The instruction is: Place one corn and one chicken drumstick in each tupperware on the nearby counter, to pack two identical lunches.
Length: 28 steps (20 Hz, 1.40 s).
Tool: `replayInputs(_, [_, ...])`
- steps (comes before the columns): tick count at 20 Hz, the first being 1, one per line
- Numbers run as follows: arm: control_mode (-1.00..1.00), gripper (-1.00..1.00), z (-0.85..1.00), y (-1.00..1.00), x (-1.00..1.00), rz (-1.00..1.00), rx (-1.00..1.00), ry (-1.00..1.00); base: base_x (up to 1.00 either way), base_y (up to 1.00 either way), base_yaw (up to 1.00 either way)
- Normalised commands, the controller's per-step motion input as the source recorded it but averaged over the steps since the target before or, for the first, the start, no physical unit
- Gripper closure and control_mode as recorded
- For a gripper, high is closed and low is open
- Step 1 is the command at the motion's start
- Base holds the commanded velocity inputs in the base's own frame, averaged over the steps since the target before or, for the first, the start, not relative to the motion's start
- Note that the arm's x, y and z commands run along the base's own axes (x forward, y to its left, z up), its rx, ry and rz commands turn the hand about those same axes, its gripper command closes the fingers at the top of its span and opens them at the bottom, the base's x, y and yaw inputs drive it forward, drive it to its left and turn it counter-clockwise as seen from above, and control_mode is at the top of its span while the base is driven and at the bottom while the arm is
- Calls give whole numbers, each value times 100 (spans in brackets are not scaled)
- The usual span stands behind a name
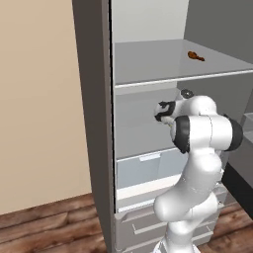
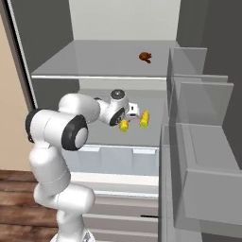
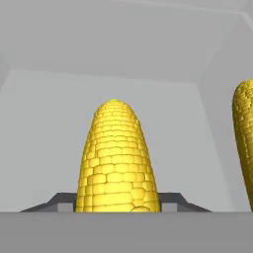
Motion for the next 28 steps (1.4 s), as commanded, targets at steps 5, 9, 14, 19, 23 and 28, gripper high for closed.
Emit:
replayInputs(5, [-100,100,-10,-2,-100,0,2,-39,0,0,0])
replayInputs(9, [-100,100,61,-22,-100,0,3,-5,0,0,0])
replayInputs(14, [-100,100,66,-29,-100,-3,1,17,0,0,0])
replayInputs(19, [-100,100,82,-6,-93,-3,0,45,0,0,0])
replayInputs(23, [-100,100,100,0,-67,0,0,41,0,0,0])
replayInputs(28, [-100,100,96,-12,-83,0,0,13,0,0,0])
